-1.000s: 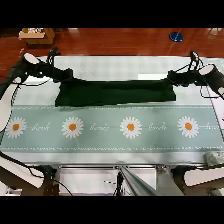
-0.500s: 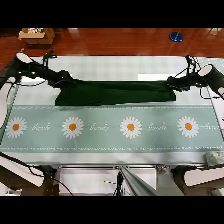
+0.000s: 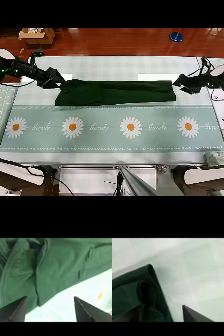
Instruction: Fold the shirts.
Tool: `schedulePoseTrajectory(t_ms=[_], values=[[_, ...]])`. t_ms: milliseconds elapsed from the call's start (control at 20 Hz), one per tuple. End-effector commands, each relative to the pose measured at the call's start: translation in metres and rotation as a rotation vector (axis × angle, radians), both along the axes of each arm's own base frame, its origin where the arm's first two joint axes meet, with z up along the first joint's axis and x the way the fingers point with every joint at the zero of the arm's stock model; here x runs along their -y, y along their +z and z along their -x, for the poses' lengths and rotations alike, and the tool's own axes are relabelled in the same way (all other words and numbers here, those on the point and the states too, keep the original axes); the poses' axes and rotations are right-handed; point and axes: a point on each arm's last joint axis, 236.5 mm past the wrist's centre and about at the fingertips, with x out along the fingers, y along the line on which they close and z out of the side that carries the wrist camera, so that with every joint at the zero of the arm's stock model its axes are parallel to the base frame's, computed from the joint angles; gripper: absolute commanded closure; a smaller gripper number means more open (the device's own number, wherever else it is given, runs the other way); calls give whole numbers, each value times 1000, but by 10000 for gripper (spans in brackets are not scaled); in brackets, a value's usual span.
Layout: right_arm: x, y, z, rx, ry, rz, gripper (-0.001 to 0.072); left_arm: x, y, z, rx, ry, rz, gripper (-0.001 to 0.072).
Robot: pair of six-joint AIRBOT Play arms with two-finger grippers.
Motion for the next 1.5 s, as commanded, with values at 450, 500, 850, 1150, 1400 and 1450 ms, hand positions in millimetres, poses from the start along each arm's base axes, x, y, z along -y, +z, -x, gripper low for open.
schedulePoseTrajectory(t_ms=[450, 500, 850, 1150, 1400, 1450], values=[[-88, -38, -12, -21, 69, -355, 301, 28, 4, 5, -2, -60, 15, 15], [-90, -37, -14, -11, 80, -337, 544, 28, 4, 6, -1, -61, 15, 16], [-73, 80, -6, 190, 167, -283, 685, 72, 36, -5, 62, -64, 200, 677], [-87, 174, 43, 258, 251, -188, 685, 189, 63, -21, 183, -84, 335, 678], [-95, 219, 89, 245, 239, -155, 685, 308, 38, 25, 191, -229, 321, 678], [-95, 225, 98, 239, 231, -138, 685, 328, 32, 36, 191, -253, 319, 678]])
